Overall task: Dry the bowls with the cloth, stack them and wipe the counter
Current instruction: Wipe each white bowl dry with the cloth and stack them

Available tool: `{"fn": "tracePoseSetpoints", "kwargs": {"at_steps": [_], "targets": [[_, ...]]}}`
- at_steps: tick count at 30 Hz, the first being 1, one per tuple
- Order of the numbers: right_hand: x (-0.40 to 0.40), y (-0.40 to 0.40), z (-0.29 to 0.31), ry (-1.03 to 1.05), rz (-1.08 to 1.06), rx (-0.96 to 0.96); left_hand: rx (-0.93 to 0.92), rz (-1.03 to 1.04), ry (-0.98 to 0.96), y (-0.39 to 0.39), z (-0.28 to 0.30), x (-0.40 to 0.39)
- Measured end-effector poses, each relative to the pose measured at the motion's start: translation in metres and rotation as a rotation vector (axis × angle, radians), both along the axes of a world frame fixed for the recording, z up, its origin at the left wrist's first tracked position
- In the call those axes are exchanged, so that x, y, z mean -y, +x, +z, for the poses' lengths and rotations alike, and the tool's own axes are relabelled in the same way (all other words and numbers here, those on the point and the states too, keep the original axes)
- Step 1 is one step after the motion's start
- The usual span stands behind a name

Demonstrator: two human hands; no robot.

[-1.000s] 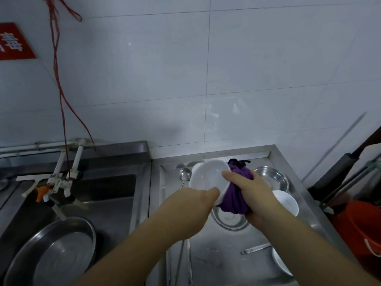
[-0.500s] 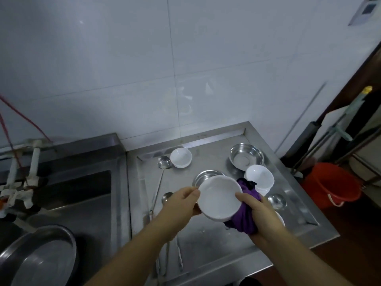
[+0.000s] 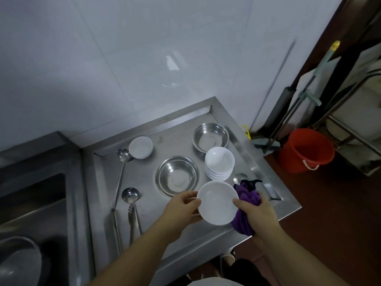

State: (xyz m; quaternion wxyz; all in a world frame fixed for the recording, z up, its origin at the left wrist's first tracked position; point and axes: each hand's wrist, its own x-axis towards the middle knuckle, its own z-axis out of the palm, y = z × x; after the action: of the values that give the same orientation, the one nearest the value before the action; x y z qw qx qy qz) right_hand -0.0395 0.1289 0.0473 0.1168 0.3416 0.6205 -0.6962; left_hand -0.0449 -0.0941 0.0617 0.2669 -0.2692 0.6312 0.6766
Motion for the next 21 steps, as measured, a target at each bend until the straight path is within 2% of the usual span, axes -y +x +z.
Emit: {"fn": "tracePoseSetpoints", "kwargs": {"at_steps": [7, 10, 14, 21], "targets": [[-0.073, -0.028, -0.048, -0.128, 0.049, 0.108, 0.086, 0.153, -0.038, -0.007, -0.04, -0.074], [-0.09, -0.036, -0.067, -0.02, 0.114, 0.136, 0.122, 0.187, -0.058, -0.006, -0.056, -0.089], [-0.093, -0.037, -0.087, 0.253, 0.251, 0.135, 0.173, 0.203, -0.036, -0.005, -0.078, -0.097], [-0.084, -0.029, -0.113, 0.419, 0.29, 0.11, 0.206, 0.195, -0.155, -0.007, -0.115, -0.104]]}}
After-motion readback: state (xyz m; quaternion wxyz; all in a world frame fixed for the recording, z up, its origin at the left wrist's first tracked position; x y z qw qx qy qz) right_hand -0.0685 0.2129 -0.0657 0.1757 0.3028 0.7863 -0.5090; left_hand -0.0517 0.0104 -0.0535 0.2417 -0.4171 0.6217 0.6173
